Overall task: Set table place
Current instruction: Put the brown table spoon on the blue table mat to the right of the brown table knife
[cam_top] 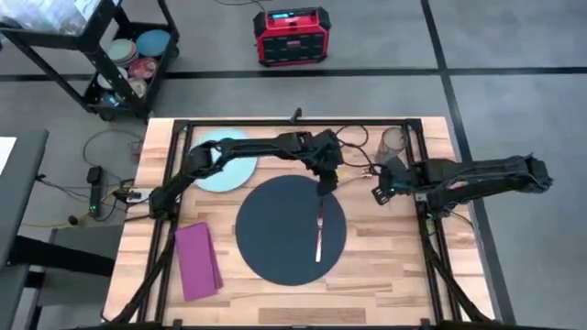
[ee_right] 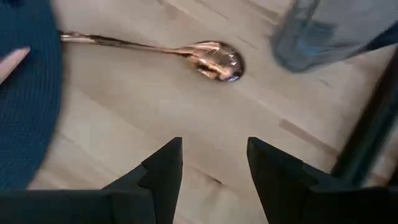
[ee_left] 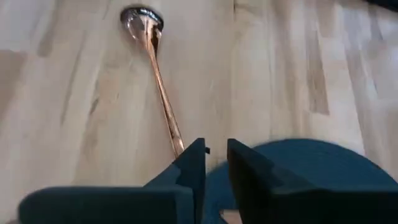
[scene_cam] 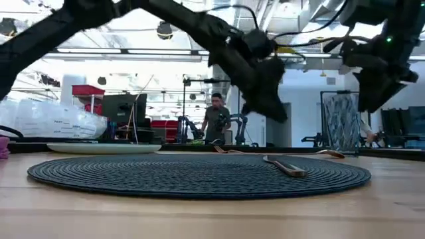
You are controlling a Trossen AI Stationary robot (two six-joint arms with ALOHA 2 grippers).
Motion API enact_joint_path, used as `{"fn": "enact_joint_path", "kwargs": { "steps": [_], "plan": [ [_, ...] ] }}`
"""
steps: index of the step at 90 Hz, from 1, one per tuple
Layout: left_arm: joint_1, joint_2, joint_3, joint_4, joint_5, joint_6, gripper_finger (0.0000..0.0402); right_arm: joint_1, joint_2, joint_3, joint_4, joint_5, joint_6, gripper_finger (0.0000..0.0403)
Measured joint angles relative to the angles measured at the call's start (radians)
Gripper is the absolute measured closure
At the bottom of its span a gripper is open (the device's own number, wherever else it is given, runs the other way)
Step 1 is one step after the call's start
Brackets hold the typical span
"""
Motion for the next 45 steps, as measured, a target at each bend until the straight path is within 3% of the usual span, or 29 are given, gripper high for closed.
{"fn": "enact_joint_path", "kwargs": {
  "steps": [22,45],
  "plan": [
    [-0.021,0.098,0.125,-0.077,-0.037,0.083,0.0357,-0.011,-0.013,-0.085,0.026,-0.073,0.027,0.0237],
    [-0.036,0.105,0.119,-0.102,-0.121,0.179,0.033,-0.012,-0.013,-0.109,0.064,-0.096,0.03,0.0237]
  ]
}}
